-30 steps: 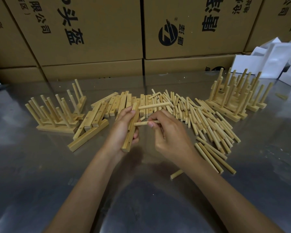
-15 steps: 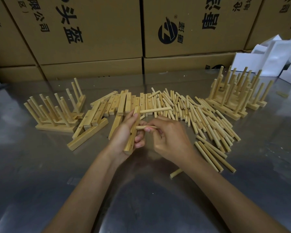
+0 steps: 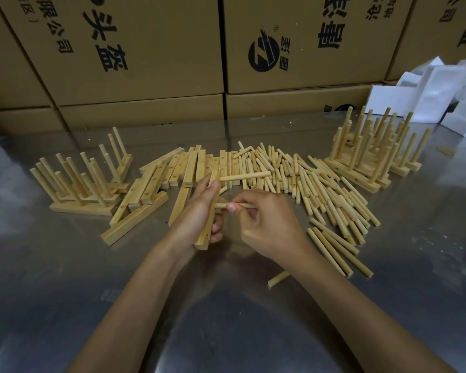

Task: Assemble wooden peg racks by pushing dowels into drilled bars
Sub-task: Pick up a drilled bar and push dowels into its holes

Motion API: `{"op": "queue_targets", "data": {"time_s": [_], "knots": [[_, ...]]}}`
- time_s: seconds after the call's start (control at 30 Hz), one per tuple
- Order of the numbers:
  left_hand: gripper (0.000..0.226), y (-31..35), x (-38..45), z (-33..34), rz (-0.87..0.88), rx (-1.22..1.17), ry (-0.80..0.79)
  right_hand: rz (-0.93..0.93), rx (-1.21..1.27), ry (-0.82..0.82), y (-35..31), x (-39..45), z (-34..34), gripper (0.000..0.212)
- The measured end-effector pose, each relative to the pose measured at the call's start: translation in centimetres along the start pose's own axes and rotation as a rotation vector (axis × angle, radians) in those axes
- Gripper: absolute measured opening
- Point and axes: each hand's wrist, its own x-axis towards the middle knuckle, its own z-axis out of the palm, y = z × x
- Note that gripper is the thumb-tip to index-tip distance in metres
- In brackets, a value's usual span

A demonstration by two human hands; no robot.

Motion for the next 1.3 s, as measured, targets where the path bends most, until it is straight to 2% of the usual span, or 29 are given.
{"op": "queue_targets", "data": {"time_s": [0.1,0.2,0.3,0.4,0.47,0.57,0.63,0.77,0.9,1.0,1.13,1.3], "knots": [[0.046,0.0,0.2,-0.6,-0.029,0.120,0.028,0.016,0.014,0.040,0.1,0.2,0.1,0.013],[0.039,-0.3,0.3,-0.8,-0.005,0.101,0.098,0.030,0.016,0.038,0.2,0.2,0.1,0.009],[0.033,-0.5,0.6,-1.3,0.010,0.057,0.193,0.157,0.137,0.114,1.3,0.9,-0.7,0.019],[0.037,-0.4,1.0,-2.1,-0.025,-0.012,0.251,0.298,-0.047,0.208,3.7,1.5,-1.9,0.019],[0.040,-0.2,1.0,-2.3,-0.034,-0.033,0.258,0.346,-0.205,0.117,5.1,1.4,-2.1,0.025],[0.037,-0.2,1.0,-2.1,-0.027,-0.041,0.244,0.314,-0.431,-0.165,5.8,1.3,-1.3,0.037],[0.034,-0.1,0.9,-2.0,-0.023,-0.041,0.223,0.295,-0.501,-0.197,5.8,1.3,-0.8,0.033],[0.033,0.1,0.7,-1.9,-0.028,-0.044,0.226,0.295,-0.495,-0.025,5.7,1.1,-0.9,0.017],[0.034,0.1,0.6,-1.9,-0.032,-0.048,0.246,0.293,-0.483,-0.030,5.6,1.5,-0.7,0.014],[0.035,0.1,0.7,-1.8,-0.040,-0.052,0.257,0.361,-0.432,0.019,5.4,1.7,-1.0,0.003],[0.037,0.2,0.7,-2.0,-0.046,-0.054,0.260,0.503,-0.317,-0.056,5.7,1.2,-2.4,0.017],[0.036,0.2,0.7,-2.1,-0.058,-0.091,0.244,0.544,-0.208,-0.081,5.3,1.2,-4.5,0.028]]}}
